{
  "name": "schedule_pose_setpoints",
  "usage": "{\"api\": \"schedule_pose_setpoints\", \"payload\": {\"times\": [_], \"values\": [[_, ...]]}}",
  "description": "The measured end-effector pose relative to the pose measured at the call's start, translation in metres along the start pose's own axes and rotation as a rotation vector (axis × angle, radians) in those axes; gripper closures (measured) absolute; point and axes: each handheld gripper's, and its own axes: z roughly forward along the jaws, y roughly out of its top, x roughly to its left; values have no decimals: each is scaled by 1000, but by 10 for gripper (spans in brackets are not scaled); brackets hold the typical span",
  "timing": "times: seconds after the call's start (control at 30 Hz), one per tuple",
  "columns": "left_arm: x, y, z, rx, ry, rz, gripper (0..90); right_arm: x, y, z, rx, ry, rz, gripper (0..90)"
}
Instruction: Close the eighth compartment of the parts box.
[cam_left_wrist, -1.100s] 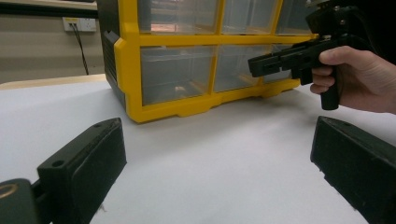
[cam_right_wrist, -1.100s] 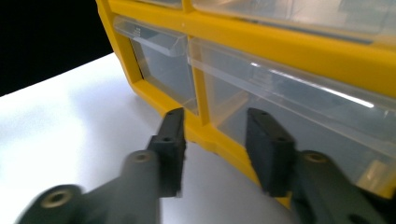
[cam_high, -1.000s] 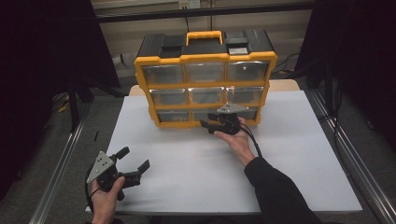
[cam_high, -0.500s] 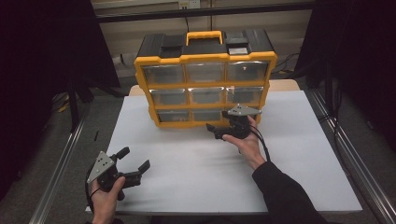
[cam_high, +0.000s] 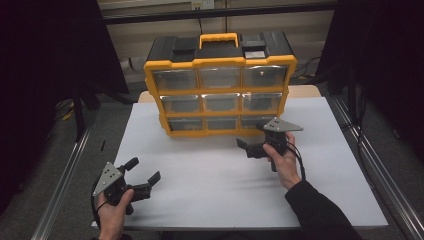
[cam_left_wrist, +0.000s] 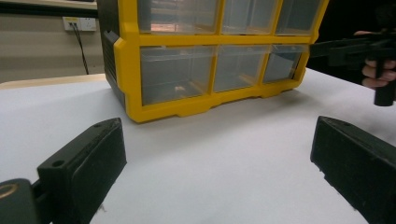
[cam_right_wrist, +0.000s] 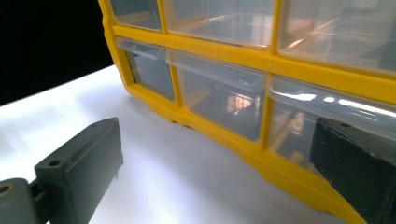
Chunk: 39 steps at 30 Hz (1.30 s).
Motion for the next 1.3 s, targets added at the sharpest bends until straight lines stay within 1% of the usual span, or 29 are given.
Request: {"api": "schedule_pose_setpoints", "payload": {"times": [0.07, 0.13, 0.17, 0.2, 0.23, 0.3, 0.33, 0.37, 0.4, 0.5, 0.53, 0.57, 0.6, 0.63, 0.67, 0.73, 0.83, 0.87, 0.9, 0.93, 1.0, 1.07, 1.17, 1.27, 1.3], "values": [[0, 0, 0, 0, 1, 0, 31, 0, -4, -9, -17, -28, -16, 27], [0, 0, 0, -1, 0, -2, 31, 0, -8, -17, -14, -40, -27, 23], [-1, 0, 0, -1, 0, -3, 31, 0, -9, -20, -15, -40, -21, 22], [-1, 0, 0, -1, 0, -3, 32, -1, -10, -24, -28, -47, -16, 29], [0, 0, 0, 1, -1, 2, 31, -1, -11, -28, -38, -61, -18, 31], [0, 0, 0, 0, 0, 0, 31, -3, -14, -36, -38, -80, -12, 28], [1, 0, -1, 9, -1, 11, 31, -3, -16, -40, -36, -79, -6, 25], [1, 0, -1, 4, -1, 5, 32, -4, -17, -44, -43, -83, -9, 26], [1, 0, -1, 6, 0, 5, 31, -4, -18, -48, -54, -95, -1, 26], [1, 0, 0, 4, 7, 5, 32, -5, -20, -59, -67, -107, 5, 27], [1, 0, 0, 5, 8, 5, 32, -6, -21, -63, -62, -117, 5, 27], [1, 0, 0, 4, 8, 6, 32, -6, -21, -66, -58, -115, 0, 27], [1, 0, -1, 5, 7, 6, 32, -6, -24, -71, -68, -123, 1, 27], [0, 0, -1, 1, 10, -1, 31, -6, -26, -76, -64, -125, 1, 24], [0, 0, -1, -4, 5, -3, 32, -6, -28, -79, -65, -138, 3, 17], [0, 0, -1, -3, 12, -2, 32, -7, -32, -88, -64, -160, 2, 12], [0, 1, -1, -4, -5, 14, 32, -10, -37, -100, -61, -181, 3, 12], [1, 0, -1, -5, 4, 12, 32, -11, -39, -104, -61, -189, 6, 14], [1, 0, -1, 0, 5, 13, 32, -12, -41, -108, -62, -193, 10, 15], [0, 0, -1, 6, 8, 6, 31, -13, -43, -113, -63, -203, 18, 16], [0, -1, 0, 12, 1, -7, 32, -12, -47, -120, -52, -211, 16, 15], [0, 0, 0, 14, 4, -5, 31, -12, -51, -126, -44, -221, 12, 16], [0, 0, -1, 9, 3, -1, 31, -14, -56, -134, -34, -250, 30, 16], [0, -1, -1, 18, 0, 3, 30, -15, -58, -141, -30, -257, 46, 12], [-1, -1, -1, 21, -15, 3, 30, -15, -59, -142, -29, -256, 49, 10]]}}
